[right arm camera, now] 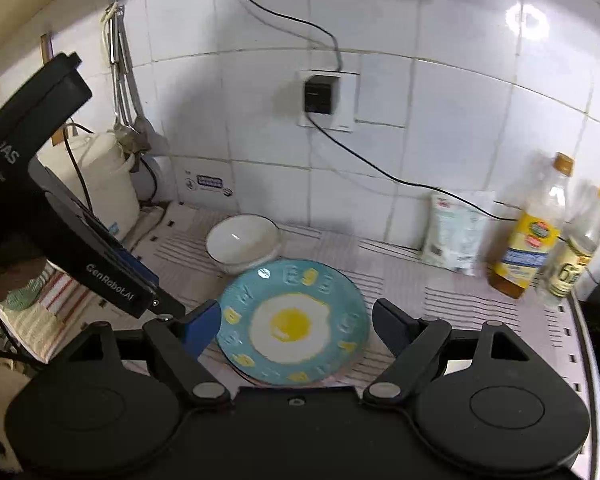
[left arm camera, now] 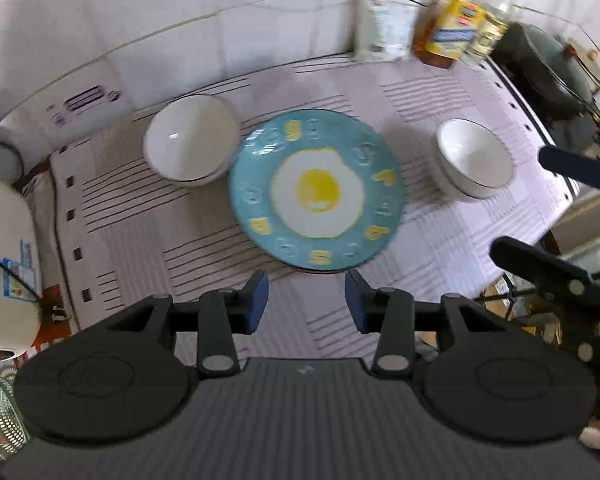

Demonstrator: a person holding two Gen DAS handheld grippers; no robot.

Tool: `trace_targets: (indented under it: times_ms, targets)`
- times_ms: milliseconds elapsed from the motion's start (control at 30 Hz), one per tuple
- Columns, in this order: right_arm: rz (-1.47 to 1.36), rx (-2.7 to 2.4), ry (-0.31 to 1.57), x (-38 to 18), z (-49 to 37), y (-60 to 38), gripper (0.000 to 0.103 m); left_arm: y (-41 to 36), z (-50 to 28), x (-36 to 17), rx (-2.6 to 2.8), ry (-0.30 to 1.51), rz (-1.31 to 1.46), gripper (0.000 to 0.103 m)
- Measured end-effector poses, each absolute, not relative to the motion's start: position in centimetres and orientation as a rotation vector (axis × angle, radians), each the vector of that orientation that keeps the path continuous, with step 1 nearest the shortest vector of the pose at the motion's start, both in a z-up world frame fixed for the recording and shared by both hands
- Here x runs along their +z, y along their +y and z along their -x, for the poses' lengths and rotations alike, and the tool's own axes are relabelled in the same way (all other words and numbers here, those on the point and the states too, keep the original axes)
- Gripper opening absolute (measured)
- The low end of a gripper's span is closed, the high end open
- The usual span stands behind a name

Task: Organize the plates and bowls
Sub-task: 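Move both grippers to the white bowl near the rice cooker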

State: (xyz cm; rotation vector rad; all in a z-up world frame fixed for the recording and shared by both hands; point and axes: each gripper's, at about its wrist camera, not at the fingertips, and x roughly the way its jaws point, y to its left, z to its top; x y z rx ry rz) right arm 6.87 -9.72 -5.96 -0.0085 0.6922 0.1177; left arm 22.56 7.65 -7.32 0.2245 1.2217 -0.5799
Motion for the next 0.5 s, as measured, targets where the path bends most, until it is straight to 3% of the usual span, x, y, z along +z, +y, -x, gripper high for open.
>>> trace_targets:
  times_ms: [500]
  targets:
    - [-0.094, 0.176, 0.637, -10.6, -17.3, -4.5, 0.085, 15.4, -30.4, -8.7, -0.41, 1.17, -0.138, 0.052]
